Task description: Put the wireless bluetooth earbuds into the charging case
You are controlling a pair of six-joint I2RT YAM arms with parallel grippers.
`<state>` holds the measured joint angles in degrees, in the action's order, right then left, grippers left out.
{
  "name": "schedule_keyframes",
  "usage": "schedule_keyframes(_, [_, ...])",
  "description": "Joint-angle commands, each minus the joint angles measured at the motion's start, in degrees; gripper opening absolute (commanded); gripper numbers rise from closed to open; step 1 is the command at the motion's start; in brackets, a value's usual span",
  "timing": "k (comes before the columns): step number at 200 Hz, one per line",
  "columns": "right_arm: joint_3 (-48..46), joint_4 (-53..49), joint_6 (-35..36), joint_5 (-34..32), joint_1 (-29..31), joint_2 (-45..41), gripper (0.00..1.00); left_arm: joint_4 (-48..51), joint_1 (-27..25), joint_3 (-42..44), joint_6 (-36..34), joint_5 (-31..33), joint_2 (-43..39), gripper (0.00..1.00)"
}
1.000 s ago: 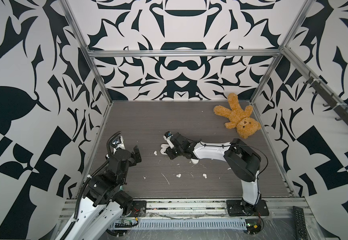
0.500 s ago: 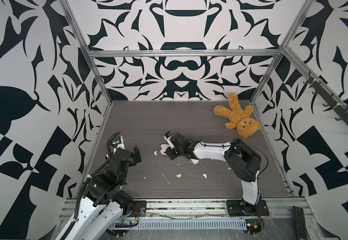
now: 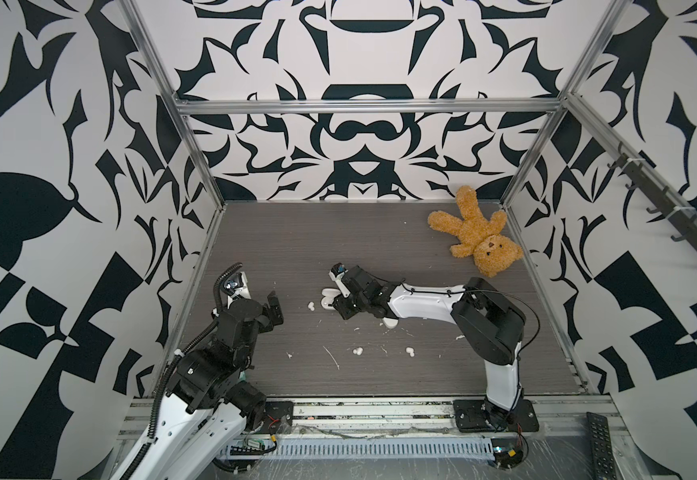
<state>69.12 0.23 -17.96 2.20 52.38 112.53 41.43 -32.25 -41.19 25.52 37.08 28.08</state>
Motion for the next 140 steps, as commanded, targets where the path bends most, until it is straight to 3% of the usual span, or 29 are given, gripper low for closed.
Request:
schedule_keyframes(1, [0.3, -0.2, -0.4, -1.1, 0.3, -3.4, 0.42, 0.6, 0.2, 0.4, 0.4, 0.1, -0.3, 0.99])
schedule_keyframes(95, [0.1, -0.3, 0.3, -1.3, 0.3, -6.7, 0.44, 0.5, 0.3, 0.5, 0.3, 0.0, -0.5, 0.99])
schedule_keyframes(140, [-3.0, 0.6, -1.6, -0.2, 0.4, -12.9, 0.52, 0.8, 0.2, 0.3, 0.5, -0.7, -0.1, 0.99])
